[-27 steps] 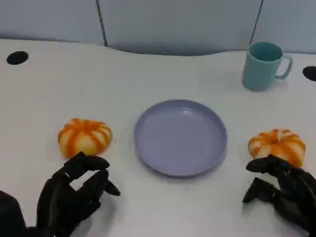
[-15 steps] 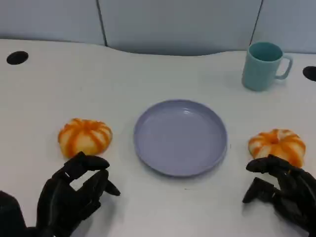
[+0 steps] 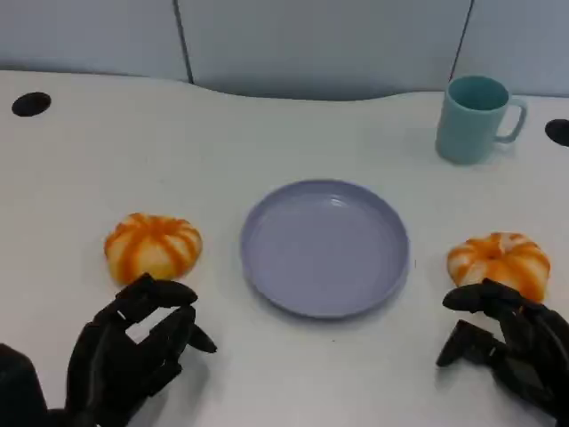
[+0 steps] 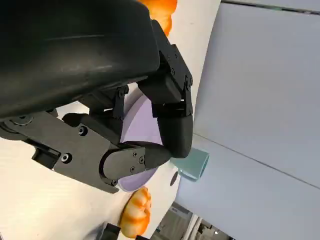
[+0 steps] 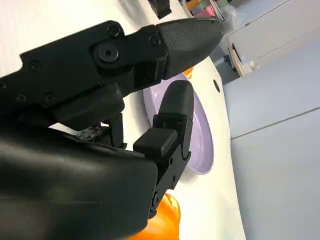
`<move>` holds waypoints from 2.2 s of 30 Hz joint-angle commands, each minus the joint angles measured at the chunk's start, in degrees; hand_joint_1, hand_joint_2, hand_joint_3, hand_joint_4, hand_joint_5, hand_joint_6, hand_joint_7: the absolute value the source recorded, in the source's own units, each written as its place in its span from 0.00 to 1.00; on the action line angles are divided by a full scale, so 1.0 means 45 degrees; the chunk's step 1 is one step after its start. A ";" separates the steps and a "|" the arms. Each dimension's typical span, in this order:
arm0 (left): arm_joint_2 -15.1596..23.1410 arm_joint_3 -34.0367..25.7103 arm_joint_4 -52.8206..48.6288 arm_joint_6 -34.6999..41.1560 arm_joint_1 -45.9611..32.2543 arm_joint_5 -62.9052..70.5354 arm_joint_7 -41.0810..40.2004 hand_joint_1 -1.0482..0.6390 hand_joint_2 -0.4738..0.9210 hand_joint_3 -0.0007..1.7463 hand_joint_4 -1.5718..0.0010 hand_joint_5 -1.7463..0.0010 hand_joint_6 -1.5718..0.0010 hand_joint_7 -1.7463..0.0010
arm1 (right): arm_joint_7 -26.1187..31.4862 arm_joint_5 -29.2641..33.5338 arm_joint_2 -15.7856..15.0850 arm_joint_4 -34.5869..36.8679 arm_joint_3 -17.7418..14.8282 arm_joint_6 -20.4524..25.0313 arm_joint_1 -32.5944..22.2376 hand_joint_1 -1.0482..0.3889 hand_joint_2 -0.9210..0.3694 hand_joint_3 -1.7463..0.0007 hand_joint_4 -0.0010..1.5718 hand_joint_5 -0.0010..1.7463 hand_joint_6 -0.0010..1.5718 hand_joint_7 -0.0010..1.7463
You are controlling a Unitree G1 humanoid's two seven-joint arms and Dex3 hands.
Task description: Grasp the bread from the table and place it into the plate.
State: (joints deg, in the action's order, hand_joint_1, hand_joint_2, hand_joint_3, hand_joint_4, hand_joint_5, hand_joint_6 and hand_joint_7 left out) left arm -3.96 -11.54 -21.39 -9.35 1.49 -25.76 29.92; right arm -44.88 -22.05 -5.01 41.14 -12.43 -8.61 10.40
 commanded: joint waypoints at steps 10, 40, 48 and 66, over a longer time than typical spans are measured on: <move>0.0152 -0.0096 0.0209 0.0137 -0.0145 -0.0049 -0.0137 0.46 0.84 0.35 0.55 0.13 0.54 0.35 | -0.0108 -0.0056 -0.0083 0.0142 -0.0085 -0.0138 -0.0061 0.39 0.00 0.90 0.40 0.81 0.41 0.56; 0.3501 0.1425 0.0989 -0.5620 0.1390 0.7687 -0.2924 0.35 1.00 0.03 0.69 0.76 0.65 1.00 | 0.0238 0.0010 0.0099 0.0234 0.0005 -0.0208 0.0077 0.40 0.00 0.91 0.39 0.81 0.42 0.55; 0.5557 0.2359 0.1280 -0.6464 0.2284 1.2991 -0.6090 0.25 1.00 0.07 0.79 0.88 0.78 1.00 | 0.0359 -0.0015 0.0181 0.0172 -0.0003 -0.0078 0.0046 0.40 0.00 0.91 0.41 0.80 0.43 0.54; 0.7106 0.5579 0.1578 -0.1068 0.4455 1.8210 -0.5702 0.11 1.00 0.03 1.00 1.00 0.97 1.00 | 0.0423 -0.0055 0.0223 -0.0242 0.0007 0.0167 -0.0212 0.39 0.00 0.92 0.41 0.80 0.44 0.53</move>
State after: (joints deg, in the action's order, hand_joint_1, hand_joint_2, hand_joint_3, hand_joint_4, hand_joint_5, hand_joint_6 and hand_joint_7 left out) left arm 26.86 11.51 -10.56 -16.18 18.60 55.35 2.92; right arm -43.65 -22.14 -3.74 40.55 -12.20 -8.66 10.43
